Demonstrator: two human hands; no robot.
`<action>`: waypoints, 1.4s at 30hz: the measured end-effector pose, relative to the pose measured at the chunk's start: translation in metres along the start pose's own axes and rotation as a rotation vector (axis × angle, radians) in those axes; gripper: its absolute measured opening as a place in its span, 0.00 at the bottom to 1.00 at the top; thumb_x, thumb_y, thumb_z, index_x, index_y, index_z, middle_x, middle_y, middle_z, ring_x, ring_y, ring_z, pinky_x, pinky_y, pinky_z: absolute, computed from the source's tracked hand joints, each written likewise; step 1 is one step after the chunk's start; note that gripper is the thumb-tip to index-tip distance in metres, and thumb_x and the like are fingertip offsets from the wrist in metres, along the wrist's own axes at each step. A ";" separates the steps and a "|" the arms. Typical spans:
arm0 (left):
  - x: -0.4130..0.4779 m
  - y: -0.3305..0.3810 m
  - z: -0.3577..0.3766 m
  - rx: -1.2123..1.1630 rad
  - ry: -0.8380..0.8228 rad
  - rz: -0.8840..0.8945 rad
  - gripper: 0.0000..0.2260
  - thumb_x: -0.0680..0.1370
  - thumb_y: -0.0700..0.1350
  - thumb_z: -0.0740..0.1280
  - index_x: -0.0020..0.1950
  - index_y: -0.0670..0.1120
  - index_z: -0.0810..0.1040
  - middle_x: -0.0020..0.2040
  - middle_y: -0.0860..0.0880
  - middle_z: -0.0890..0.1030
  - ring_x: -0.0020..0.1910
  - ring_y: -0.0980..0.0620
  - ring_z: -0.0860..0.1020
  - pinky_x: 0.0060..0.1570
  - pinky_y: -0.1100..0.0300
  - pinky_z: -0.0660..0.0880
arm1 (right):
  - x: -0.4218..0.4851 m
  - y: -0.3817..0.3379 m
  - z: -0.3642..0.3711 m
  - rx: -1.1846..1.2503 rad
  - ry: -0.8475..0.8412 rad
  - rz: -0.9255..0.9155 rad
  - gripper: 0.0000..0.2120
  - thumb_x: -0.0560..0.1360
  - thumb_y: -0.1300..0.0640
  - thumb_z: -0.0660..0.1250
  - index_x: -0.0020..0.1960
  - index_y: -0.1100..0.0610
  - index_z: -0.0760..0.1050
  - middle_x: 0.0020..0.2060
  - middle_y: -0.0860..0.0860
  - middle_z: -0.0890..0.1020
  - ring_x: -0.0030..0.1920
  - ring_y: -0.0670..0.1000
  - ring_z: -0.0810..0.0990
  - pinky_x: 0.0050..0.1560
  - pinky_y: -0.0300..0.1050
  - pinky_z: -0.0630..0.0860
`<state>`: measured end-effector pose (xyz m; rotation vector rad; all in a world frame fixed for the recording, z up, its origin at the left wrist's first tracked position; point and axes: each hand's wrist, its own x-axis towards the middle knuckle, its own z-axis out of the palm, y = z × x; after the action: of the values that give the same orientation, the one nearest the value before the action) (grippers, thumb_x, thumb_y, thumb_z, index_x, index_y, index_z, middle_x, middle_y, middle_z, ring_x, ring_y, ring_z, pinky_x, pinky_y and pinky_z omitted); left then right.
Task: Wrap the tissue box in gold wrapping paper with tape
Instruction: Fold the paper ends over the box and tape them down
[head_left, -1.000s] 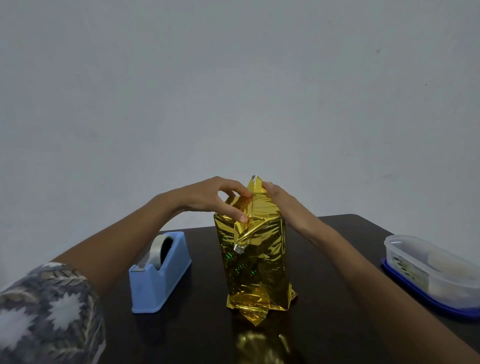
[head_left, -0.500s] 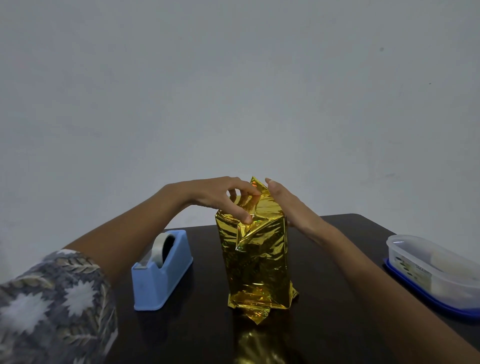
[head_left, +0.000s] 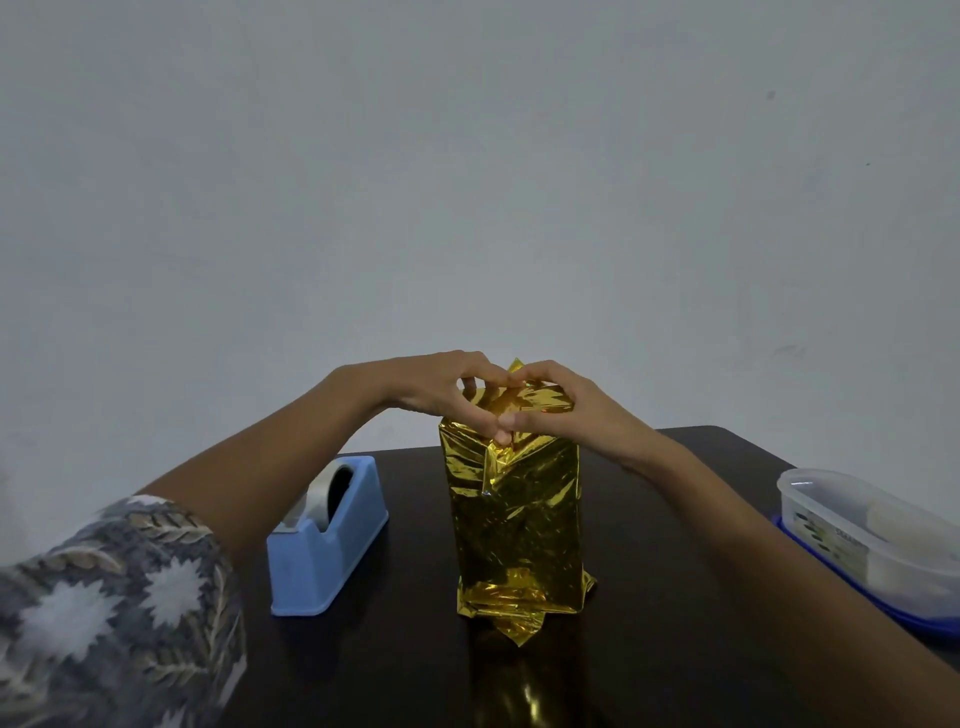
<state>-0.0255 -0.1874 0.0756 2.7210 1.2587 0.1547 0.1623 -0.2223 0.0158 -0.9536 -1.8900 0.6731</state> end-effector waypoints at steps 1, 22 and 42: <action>0.000 -0.001 0.001 -0.003 0.007 0.000 0.36 0.64 0.63 0.67 0.71 0.56 0.66 0.60 0.56 0.68 0.59 0.54 0.68 0.54 0.67 0.65 | 0.001 0.001 0.001 -0.003 0.008 -0.004 0.20 0.71 0.52 0.71 0.61 0.51 0.71 0.54 0.44 0.76 0.54 0.42 0.75 0.51 0.33 0.71; -0.027 -0.015 0.012 -0.357 0.229 -0.017 0.25 0.69 0.49 0.74 0.65 0.54 0.75 0.63 0.59 0.74 0.64 0.61 0.69 0.58 0.67 0.66 | 0.000 0.008 0.009 0.065 0.116 0.075 0.16 0.71 0.54 0.72 0.59 0.49 0.78 0.66 0.46 0.64 0.64 0.45 0.67 0.59 0.39 0.68; -0.021 -0.016 0.011 -0.283 0.144 0.028 0.25 0.70 0.51 0.74 0.66 0.55 0.74 0.63 0.58 0.74 0.65 0.57 0.69 0.58 0.67 0.67 | 0.004 -0.007 -0.005 0.047 -0.122 0.124 0.19 0.71 0.50 0.72 0.61 0.49 0.76 0.55 0.45 0.78 0.55 0.43 0.77 0.55 0.39 0.74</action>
<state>-0.0491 -0.1944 0.0612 2.5202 1.1342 0.4993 0.1631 -0.2225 0.0257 -1.0261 -1.9232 0.8628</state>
